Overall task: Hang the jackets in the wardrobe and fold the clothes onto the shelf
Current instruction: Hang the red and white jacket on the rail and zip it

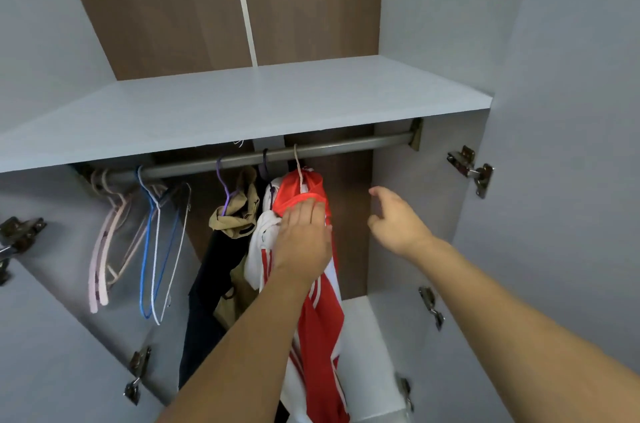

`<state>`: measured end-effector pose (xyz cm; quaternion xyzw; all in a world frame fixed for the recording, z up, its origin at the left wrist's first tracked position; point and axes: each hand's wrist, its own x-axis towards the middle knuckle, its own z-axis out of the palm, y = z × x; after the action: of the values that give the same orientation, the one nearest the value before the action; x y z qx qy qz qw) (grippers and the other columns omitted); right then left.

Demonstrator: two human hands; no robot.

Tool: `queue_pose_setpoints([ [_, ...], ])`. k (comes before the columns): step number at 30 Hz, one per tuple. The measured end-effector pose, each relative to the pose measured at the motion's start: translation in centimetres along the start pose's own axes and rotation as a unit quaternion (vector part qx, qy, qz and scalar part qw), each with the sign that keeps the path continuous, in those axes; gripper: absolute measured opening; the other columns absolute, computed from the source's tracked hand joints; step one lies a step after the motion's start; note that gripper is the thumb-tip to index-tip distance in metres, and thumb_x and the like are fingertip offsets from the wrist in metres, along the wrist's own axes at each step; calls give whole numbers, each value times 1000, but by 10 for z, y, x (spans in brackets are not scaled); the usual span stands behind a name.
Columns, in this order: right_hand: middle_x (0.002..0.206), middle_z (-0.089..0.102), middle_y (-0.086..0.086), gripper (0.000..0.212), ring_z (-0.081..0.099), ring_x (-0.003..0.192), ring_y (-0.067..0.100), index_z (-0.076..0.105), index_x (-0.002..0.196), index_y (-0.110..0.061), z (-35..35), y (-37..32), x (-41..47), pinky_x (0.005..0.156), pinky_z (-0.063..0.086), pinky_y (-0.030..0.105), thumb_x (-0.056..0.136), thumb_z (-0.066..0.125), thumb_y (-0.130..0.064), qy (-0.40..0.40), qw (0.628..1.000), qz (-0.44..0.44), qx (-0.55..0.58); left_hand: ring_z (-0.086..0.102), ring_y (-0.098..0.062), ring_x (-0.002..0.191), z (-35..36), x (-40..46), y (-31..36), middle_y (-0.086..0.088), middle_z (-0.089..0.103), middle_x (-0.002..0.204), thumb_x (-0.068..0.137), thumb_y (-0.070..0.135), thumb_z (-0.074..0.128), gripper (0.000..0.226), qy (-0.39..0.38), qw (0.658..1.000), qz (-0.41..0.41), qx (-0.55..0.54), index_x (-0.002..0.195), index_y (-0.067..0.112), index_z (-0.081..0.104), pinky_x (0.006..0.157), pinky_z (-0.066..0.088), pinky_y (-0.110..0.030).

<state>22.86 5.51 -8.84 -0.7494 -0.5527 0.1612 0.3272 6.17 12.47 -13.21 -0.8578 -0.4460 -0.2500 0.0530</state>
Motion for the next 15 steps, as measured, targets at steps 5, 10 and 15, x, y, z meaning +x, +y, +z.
queue_pose_setpoints([
  [5, 147, 44, 8, 58, 46, 131, 26, 32, 149, -19, -22, 1, -59, 106, 36, 33, 94, 50, -15, 38, 997, 53, -43, 31, -24, 142, -17, -16, 0, -7, 38, 153, 101, 30, 42, 49, -14, 996, 90, 6, 147, 12, 39, 121, 14, -40],
  [10, 150, 39, 8, 57, 45, 132, 26, 32, 149, -18, -36, 1, -129, 105, 35, 32, 94, 49, -15, 74, 992, 87, -61, 32, -24, 142, -33, -47, 32, -8, 40, 152, 101, 27, 43, 49, 0, 990, 136, -46, 147, 10, 40, 123, 12, -41],
  [15, 153, 37, 7, 58, 39, 137, 25, 32, 149, -15, -52, 12, -209, 109, 31, 31, 93, 48, -12, 110, 986, 103, -75, 41, -29, 137, -43, -99, 89, -12, 47, 146, 97, 23, 52, 49, 16, 975, 204, -89, 143, 6, 46, 122, 19, -45],
])
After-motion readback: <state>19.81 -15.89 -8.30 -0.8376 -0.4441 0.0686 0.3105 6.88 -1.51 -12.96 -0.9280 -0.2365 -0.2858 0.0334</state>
